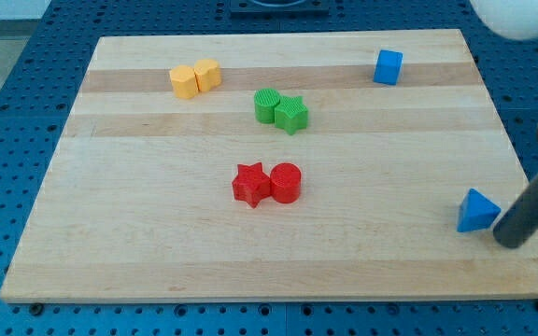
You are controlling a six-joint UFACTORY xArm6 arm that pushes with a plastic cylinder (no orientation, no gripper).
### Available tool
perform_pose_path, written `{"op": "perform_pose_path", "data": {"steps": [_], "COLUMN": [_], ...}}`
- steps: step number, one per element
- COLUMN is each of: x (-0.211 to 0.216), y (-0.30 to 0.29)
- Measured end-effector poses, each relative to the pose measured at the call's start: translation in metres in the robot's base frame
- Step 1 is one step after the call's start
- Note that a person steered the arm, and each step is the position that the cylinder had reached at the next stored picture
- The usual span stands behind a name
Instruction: Move the blue triangle diagonally below to the blue cube
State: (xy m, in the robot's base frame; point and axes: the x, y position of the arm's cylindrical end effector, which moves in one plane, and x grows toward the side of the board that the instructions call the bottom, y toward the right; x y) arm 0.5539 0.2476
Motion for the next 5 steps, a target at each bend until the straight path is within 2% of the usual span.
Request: {"op": "perform_pose_path", "data": {"steps": [2, 3, 4, 5], "x": [-0.083, -0.081, -0.047, -0.006], "y": [-0.023, 0.001, 0.043, 0.037]}}
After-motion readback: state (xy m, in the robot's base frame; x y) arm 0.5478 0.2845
